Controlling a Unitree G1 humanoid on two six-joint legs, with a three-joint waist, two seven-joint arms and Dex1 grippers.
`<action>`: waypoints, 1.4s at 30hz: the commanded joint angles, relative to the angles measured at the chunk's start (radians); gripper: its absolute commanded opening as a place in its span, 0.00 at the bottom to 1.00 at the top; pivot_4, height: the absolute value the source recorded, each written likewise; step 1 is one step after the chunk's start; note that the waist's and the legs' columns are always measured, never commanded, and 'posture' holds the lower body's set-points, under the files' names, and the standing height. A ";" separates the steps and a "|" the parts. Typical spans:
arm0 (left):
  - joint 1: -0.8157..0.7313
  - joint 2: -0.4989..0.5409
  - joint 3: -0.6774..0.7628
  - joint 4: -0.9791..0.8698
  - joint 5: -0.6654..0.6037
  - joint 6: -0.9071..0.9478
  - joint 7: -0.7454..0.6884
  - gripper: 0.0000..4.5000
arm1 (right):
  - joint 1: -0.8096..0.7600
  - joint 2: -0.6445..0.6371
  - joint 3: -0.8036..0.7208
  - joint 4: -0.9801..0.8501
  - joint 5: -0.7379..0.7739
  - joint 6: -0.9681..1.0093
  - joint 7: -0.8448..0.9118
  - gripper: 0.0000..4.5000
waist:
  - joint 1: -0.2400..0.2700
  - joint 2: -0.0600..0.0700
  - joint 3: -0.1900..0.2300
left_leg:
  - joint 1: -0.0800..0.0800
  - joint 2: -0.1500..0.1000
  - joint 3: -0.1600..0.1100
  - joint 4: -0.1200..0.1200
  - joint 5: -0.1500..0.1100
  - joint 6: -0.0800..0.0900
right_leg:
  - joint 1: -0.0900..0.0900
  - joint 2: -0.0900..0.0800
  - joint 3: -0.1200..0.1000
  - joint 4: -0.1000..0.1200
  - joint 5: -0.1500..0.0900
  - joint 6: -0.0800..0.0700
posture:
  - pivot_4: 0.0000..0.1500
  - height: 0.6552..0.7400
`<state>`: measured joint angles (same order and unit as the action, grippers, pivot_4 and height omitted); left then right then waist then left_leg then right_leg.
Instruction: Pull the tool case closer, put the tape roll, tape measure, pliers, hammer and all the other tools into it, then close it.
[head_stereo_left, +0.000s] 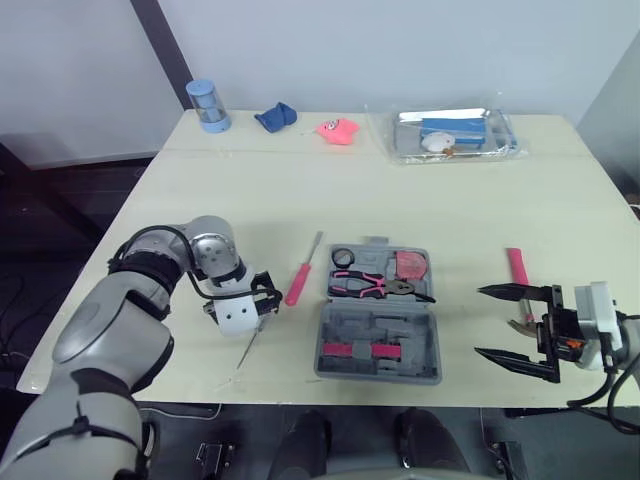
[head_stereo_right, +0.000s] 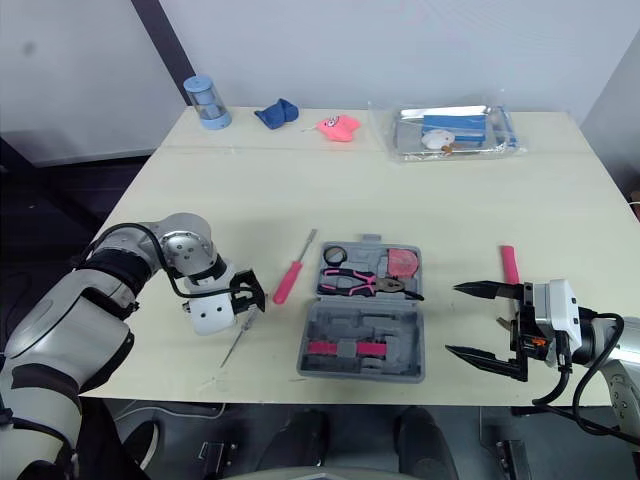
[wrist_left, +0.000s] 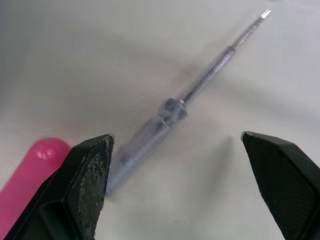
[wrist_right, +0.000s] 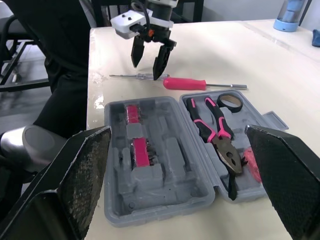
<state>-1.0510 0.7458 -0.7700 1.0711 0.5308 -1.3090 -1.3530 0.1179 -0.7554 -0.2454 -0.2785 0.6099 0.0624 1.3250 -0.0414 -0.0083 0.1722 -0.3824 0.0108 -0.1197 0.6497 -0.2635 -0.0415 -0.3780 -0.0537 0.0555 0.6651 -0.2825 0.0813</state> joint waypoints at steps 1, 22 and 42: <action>-0.023 -0.005 -0.025 0.029 0.084 -0.036 0.081 0.97 | 0.001 -0.011 -0.013 -0.038 0.024 0.002 0.006 1.00 | 0.000 0.000 0.000 | 0.000 0.000 0.000 0.000 0.000 0.000 | 0.000 0.000 0.000 0.000 0.000 0.000 | 1.00 1.00; -0.038 -0.052 -0.061 0.115 0.289 -0.076 0.316 0.01 | 0.013 -0.054 -0.004 -0.033 0.005 -0.024 0.106 1.00 | 0.002 0.009 -0.005 | 0.003 -0.001 0.000 0.001 0.000 0.000 | 0.001 0.000 0.001 0.005 0.000 0.000 | 1.00 1.00; 0.398 0.396 0.102 -0.534 -0.533 0.406 -0.172 0.01 | -0.001 -0.025 0.037 0.002 -0.015 -0.054 0.102 1.00 | -0.017 0.007 -0.002 | 0.003 0.000 0.001 0.003 0.000 0.000 | -0.001 0.000 0.003 0.012 -0.001 -0.001 | 1.00 1.00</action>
<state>-0.6705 1.1022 -0.7357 0.6329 0.0418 -1.0019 -1.5270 0.1252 -0.7845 -0.2024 -0.2634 0.5842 0.0273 1.4273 -0.0583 -0.0009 0.1704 -0.3790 0.0112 -0.1187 0.6526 -0.2634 -0.0412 -0.3789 -0.0533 0.0580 0.6768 -0.2831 0.0806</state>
